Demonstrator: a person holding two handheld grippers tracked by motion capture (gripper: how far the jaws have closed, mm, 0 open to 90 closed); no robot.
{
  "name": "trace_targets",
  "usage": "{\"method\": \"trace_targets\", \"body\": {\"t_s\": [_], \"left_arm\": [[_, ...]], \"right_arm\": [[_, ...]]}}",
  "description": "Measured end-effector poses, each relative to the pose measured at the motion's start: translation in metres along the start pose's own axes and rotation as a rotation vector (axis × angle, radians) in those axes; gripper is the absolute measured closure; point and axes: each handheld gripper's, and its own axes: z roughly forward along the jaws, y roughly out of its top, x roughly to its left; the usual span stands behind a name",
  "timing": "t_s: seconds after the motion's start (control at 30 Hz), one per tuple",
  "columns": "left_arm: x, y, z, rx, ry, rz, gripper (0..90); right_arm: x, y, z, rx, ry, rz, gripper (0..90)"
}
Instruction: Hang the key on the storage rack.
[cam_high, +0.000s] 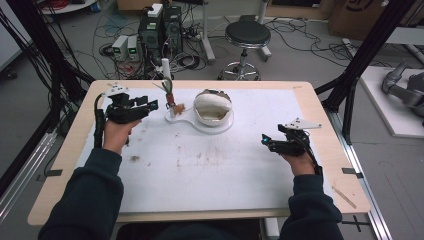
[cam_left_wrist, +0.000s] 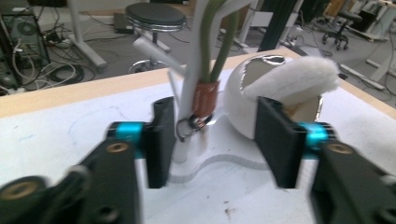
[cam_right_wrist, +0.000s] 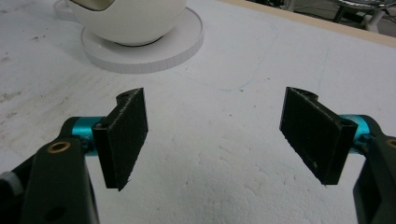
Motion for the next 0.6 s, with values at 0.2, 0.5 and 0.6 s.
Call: {"method": "trace_targets", "body": {"t_s": [0.2, 0.5, 0.6], "left_arm": [[0.007, -0.022, -0.011, 0.015, 0.049, 0.074, 22.1], [0.000, -0.053, -0.031, -0.063, 0.023, 0.112, 21.3], [-0.003, -0.061, -0.038, -0.085, 0.034, 0.125, 20.1]], "right_arm": [[0.000, 0.000, 0.001, 0.001, 0.000, -0.006, 23.6], [0.001, -0.001, 0.002, 0.000, 0.015, -0.012, 23.1], [0.001, -0.002, 0.002, -0.004, 0.020, -0.017, 21.8]]}}
